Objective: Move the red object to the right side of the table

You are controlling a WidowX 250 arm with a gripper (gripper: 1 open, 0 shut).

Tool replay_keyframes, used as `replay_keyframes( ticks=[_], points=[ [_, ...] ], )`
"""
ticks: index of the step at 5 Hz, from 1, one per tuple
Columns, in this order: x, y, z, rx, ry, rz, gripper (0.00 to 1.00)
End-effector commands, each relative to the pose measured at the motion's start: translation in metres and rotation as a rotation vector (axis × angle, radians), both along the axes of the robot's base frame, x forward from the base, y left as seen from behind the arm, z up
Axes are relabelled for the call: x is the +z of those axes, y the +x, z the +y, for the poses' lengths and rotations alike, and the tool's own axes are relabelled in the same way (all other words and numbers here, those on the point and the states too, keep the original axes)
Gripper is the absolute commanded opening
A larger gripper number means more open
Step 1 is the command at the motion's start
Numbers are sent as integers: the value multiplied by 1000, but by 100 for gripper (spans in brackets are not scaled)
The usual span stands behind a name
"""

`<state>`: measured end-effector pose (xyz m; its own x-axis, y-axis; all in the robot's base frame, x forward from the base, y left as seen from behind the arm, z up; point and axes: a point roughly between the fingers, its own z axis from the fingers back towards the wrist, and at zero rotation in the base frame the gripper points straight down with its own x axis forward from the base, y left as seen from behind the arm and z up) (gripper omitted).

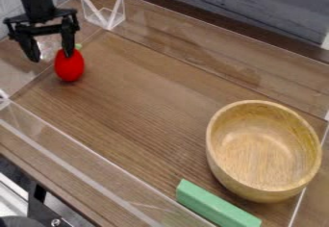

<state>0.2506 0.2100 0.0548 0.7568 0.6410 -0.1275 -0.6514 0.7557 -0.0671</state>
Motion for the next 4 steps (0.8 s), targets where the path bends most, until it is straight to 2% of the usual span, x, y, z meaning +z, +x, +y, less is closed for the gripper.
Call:
replay_keyframes(
  ticks=[1,3,4],
  points=[
    [13,18,3,-51,32,-39,100],
    [2,23,4,-71,12,-28,100],
    [-8,30,-19,-67,3,-26,100]
  ],
)
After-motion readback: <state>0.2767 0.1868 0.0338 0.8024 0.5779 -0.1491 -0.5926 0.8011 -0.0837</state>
